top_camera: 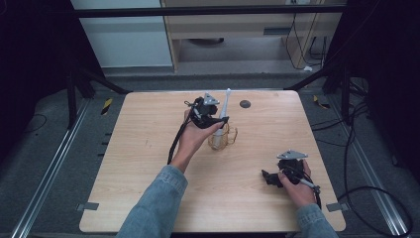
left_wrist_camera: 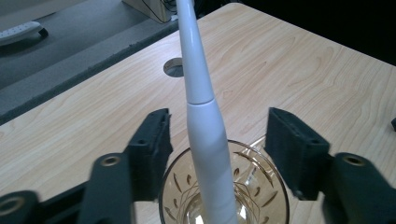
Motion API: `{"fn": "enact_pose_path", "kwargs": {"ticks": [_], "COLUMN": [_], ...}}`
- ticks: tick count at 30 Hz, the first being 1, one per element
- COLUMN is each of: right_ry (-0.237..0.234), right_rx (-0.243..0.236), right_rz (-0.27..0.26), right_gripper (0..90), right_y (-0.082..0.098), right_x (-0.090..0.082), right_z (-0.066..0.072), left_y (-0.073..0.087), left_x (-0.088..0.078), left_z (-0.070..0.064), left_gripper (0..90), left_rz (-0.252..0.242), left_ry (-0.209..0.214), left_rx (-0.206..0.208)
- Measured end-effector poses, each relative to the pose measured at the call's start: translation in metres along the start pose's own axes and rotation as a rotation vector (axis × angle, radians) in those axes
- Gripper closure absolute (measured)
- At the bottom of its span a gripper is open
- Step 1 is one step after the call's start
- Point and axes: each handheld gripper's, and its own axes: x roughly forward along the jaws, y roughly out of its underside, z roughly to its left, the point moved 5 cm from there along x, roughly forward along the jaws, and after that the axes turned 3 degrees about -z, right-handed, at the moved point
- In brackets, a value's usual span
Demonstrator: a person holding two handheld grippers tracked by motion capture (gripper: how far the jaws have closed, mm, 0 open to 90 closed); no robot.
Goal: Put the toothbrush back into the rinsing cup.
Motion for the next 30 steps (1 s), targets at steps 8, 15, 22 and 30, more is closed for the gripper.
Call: {"fn": "enact_pose_path", "kwargs": {"ticks": [8, 15, 22, 30], "right_ry": [-0.001, 0.001, -0.002, -0.001], "right_rx": [0.001, 0.0, 0.0, 0.001], "right_rz": [0.0, -0.001, -0.001, -0.001], "right_gripper": [0.3, 0.3, 0.3, 0.3], "right_y": [0.0, 0.0, 0.0, 0.0], "right_x": [0.0, 0.0, 0.0, 0.0], "right_z": [0.0, 0.0, 0.0, 0.0], "left_y": [-0.003, -0.001, 0.0, 0.001], "left_x": [-0.007, -0.009, -0.013, -0.023], "left_z": [-0.001, -0.003, -0.009, -0.012], "left_gripper": [22.5, 15.6, 10.0, 7.1], "left_rz": [-0.02, -0.003, 0.01, 0.009], "left_ry": [-0.005, -0.005, 0.006, 0.013], "left_rx": [0.003, 0.007, 0.033, 0.044]}}
